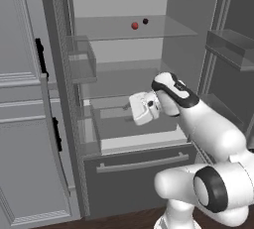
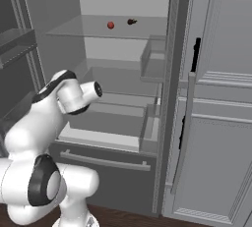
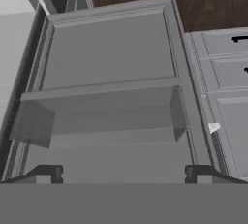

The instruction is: Take the strawberry from the fridge and place it on top of the pancake, located on the dining counter.

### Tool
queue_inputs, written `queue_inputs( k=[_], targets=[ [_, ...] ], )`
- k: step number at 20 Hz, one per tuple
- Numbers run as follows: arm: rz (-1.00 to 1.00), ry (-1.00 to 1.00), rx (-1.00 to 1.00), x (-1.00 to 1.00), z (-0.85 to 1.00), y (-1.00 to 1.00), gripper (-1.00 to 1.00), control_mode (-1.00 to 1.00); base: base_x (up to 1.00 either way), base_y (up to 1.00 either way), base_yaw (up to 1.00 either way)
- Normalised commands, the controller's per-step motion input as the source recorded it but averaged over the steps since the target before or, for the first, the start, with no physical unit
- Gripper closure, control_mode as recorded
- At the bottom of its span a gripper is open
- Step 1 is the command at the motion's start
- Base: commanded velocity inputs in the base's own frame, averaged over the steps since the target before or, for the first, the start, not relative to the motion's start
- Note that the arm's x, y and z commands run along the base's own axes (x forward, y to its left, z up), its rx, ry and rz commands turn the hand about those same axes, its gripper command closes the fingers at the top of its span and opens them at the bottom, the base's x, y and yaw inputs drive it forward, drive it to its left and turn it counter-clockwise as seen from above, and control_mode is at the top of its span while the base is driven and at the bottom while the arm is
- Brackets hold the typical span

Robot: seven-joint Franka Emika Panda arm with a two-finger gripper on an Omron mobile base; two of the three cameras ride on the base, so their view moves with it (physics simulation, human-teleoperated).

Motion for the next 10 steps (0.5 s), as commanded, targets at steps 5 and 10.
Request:
queue_inputs(
  k=[5,10],
  targets=[
    [-0.01,-0.06,-0.49,0.00,0.00,-1.00,-1.00,-1.00,0.00,0.00,0.00],
    [0.17,-0.27,-0.68,0.00,-0.14,-0.77,-1.00,-1.00,0.00,0.00,0.00]
  ],
)
